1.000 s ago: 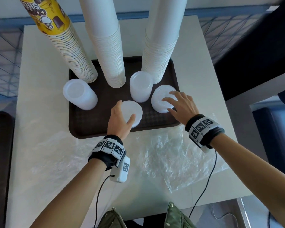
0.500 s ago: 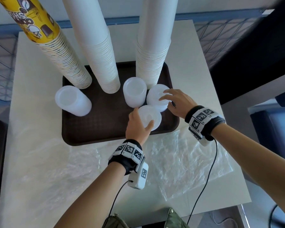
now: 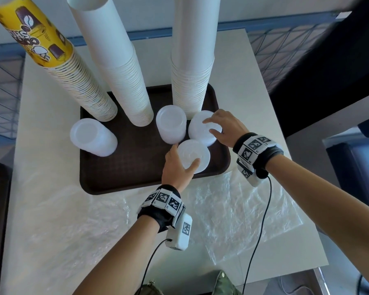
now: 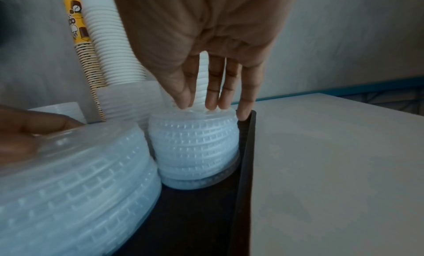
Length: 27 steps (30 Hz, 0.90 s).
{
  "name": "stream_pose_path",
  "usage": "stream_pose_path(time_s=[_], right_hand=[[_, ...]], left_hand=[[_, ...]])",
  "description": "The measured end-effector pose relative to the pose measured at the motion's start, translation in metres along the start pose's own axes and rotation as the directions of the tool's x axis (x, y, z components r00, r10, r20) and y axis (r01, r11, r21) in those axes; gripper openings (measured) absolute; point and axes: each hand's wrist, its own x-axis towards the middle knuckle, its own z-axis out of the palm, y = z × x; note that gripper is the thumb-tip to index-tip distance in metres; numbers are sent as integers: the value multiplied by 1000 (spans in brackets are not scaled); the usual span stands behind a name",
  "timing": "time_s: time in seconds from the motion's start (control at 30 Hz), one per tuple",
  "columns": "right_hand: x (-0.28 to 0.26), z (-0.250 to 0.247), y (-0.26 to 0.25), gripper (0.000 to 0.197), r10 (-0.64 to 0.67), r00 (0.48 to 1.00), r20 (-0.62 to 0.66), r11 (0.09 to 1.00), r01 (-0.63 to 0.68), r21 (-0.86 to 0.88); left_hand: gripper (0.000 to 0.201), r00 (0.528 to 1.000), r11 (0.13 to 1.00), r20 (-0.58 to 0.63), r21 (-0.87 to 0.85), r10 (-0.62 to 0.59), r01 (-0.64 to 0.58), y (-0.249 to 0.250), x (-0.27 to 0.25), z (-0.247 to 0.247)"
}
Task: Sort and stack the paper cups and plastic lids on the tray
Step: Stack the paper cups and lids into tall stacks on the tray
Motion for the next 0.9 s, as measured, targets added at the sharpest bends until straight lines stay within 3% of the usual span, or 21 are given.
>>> stream_pose_path(time_s=[0.13, 0.23, 0.37, 0.57, 0.67, 0.8, 0.9], right_hand=[[-2, 2, -1, 31, 8, 999, -43, 1000, -9, -23], [-6, 5, -2, 29, 4, 998, -67, 1000, -6, -20], [-8, 7, -5, 32, 18, 998, -62, 999, -20, -38], [-8, 12, -7, 32, 31, 998, -59, 998, -34, -45], [-7, 12, -7, 31, 35, 998, -53, 998, -37, -49], [-5, 12, -10, 29, 55, 997, -45, 997, -58, -55], [-5, 7, -15, 26, 50, 989, -140, 999, -48, 11]], left_hand=[[60, 962, 986, -271, -146, 39, -81, 4, 1, -23], [62, 906, 979, -396, -72, 149, -193, 11, 16, -47], [72, 897, 910, -216, 250, 386, -332, 25, 50, -61], [70, 932, 849, -4, 414, 362, -328, 32, 81, -58], [68, 932, 850, -9, 414, 362, -326, 30, 80, -64], [67, 951, 883, -93, 408, 294, -233, 14, 74, -82], [68, 949, 876, -89, 418, 303, -241, 1, 67, -93]])
